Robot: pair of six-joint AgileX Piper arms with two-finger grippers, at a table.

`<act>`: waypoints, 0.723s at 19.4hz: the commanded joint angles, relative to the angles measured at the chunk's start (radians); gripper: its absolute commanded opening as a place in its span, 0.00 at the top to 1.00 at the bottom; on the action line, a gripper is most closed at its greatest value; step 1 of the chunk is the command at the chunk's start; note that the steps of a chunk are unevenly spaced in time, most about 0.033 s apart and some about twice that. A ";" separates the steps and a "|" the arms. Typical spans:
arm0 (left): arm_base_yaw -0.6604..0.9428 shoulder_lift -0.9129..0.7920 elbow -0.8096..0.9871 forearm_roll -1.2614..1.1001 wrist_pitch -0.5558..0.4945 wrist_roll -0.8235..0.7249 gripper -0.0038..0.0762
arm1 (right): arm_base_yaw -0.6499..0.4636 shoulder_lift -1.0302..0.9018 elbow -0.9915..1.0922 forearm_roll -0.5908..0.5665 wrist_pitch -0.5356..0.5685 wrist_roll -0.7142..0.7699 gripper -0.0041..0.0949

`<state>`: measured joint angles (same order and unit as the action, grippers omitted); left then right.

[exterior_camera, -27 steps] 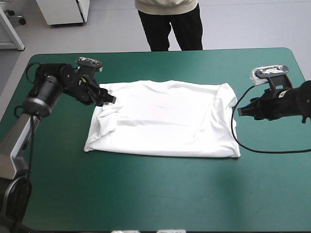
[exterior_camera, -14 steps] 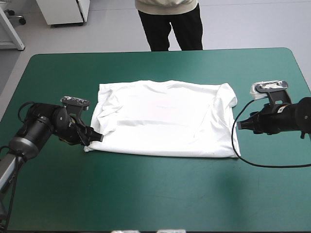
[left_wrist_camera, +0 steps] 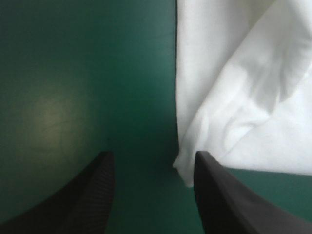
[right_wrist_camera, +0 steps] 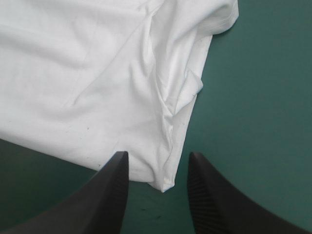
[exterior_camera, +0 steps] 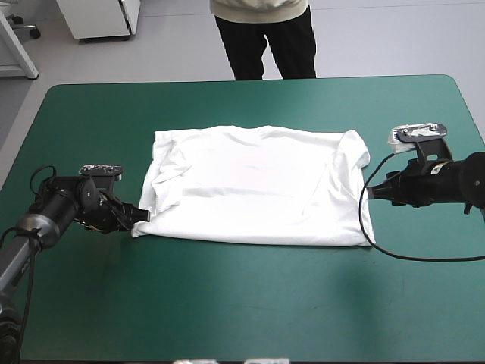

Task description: Fold the cloth

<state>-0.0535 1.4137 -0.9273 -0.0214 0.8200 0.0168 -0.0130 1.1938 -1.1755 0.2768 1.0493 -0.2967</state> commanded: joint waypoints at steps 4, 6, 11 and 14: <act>0.004 0.080 -0.021 -0.186 -0.063 0.119 0.49 | -0.007 -0.025 -0.022 0.044 -0.049 -0.018 0.59; 0.004 0.113 -0.021 -0.164 -0.081 0.118 0.49 | -0.007 -0.025 -0.022 0.044 -0.051 -0.018 0.59; 0.004 0.155 -0.020 -0.163 -0.026 0.137 0.64 | -0.007 -0.025 -0.022 0.044 -0.033 -0.018 0.59; 0.000 0.155 -0.020 -0.166 -0.004 0.175 0.96 | -0.007 -0.025 -0.022 0.029 0.005 -0.018 0.59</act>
<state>-0.0466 1.5714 -0.9448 -0.1717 0.7969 0.1734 -0.0130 1.1938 -1.1755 0.3006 1.0636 -0.3022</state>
